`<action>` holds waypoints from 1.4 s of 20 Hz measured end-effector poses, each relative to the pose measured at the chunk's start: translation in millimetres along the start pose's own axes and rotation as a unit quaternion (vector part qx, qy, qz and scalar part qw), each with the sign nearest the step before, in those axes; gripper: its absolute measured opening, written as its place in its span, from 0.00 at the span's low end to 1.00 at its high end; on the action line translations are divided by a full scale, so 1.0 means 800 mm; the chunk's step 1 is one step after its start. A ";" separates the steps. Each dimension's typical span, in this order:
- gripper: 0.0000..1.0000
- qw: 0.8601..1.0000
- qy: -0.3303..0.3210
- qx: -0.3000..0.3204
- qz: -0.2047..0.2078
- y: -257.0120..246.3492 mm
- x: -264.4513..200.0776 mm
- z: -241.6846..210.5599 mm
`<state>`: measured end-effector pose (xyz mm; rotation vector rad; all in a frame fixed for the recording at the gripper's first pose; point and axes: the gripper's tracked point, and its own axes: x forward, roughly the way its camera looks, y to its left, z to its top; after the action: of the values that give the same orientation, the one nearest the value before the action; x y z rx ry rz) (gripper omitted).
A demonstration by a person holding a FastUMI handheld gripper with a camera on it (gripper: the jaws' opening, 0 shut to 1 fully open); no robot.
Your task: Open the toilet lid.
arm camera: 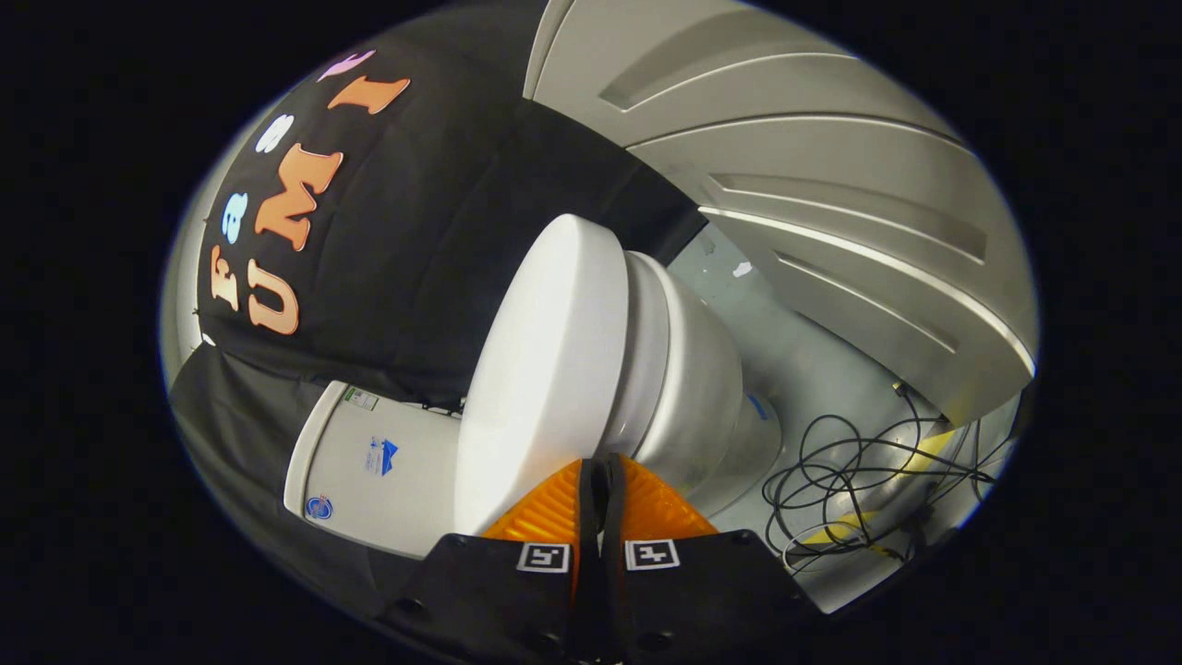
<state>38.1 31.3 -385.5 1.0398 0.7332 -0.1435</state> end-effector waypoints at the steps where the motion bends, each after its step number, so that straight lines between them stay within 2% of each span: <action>1: 0.08 1.000 0.002 0.002 0.000 0.002 0.000 -0.001; 9: 0.08 1.000 -0.002 -0.003 -0.001 0.002 -0.001 0.001; 13: 0.08 0.998 -0.029 -0.050 -0.023 0.001 0.003 0.012; 21: 0.08 0.992 -0.085 -0.092 -0.021 0.038 -0.004 0.032; 28: 0.08 0.968 -0.133 -0.210 -0.042 0.103 -0.025 0.043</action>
<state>75.8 41.2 -303.0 0.5701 0.5314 -0.1862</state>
